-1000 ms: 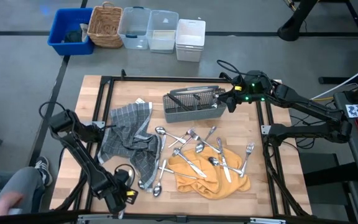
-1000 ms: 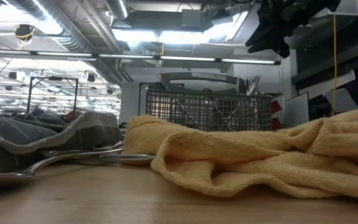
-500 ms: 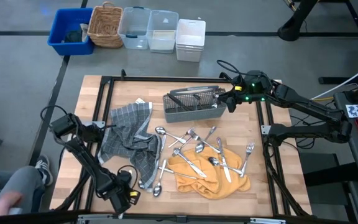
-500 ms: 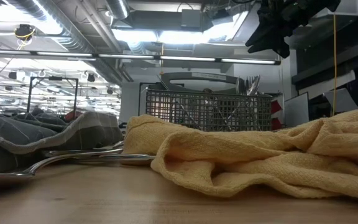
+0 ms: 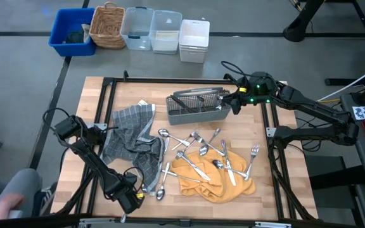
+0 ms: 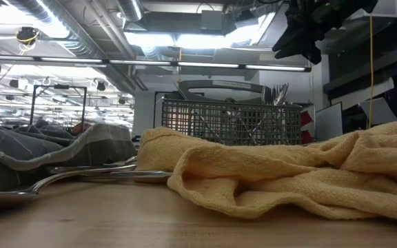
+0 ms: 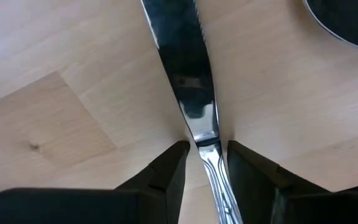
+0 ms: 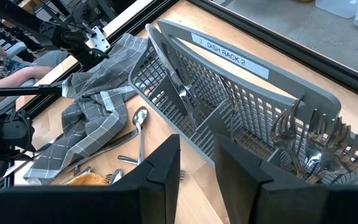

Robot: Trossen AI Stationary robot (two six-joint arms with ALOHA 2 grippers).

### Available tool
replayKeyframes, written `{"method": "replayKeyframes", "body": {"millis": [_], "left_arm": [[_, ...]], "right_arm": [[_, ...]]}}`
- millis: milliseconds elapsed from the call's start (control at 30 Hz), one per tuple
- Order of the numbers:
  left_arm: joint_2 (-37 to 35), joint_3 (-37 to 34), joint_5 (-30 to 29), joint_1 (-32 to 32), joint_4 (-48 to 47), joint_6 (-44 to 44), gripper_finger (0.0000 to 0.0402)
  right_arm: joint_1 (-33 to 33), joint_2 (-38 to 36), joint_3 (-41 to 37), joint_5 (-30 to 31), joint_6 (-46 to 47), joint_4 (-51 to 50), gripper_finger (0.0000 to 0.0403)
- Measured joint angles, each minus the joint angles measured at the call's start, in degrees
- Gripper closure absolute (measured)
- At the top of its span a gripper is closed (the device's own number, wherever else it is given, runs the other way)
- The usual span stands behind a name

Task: Sort silverware
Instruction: Put the silver knife into the gray utensil holder

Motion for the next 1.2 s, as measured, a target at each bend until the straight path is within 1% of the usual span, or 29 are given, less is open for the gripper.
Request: {"method": "replayKeyframes", "body": {"millis": [67,167,333,433,533,733,1033,1200], "left_arm": [[0.0,-0.1,-1.4,-0.3,0.7,-1.1,0.0299],[0.0,-0.2,-3.7,-0.5,1.8,-2.4,0.0321],[0.0,-0.2,-4.0,-0.5,2.0,-2.4,0.0366],[-0.2,-0.2,-4.3,-0.5,2.4,-2.4,0.0384],[-0.9,-0.3,-4.8,-0.4,2.9,-2.4,0.0387],[-2.0,-0.3,-5.4,-0.4,3.0,-2.4,0.0376],[-2.4,0.1,-5.8,-0.3,3.0,-2.4,0.0401],[-2.4,0.2,-4.5,-0.3,3.1,-2.4,0.0393]], "right_arm": [[0.0,0.0,0.0,0.0,0.0,0.0,0.0302],[0.0,0.0,0.0,0.0,0.0,0.0,0.0302],[0.0,0.0,0.0,0.0,0.0,0.0,0.0302],[0.0,0.0,0.0,0.0,-0.1,0.0,0.0302],[0.0,0.0,0.0,0.0,-0.1,0.0,0.0302],[0.0,0.0,0.0,0.0,-0.4,0.0,0.0302],[0.0,0.0,0.0,0.0,-0.4,0.0,0.0302],[0.0,0.0,0.0,0.0,-0.4,0.0,0.0302]]}}
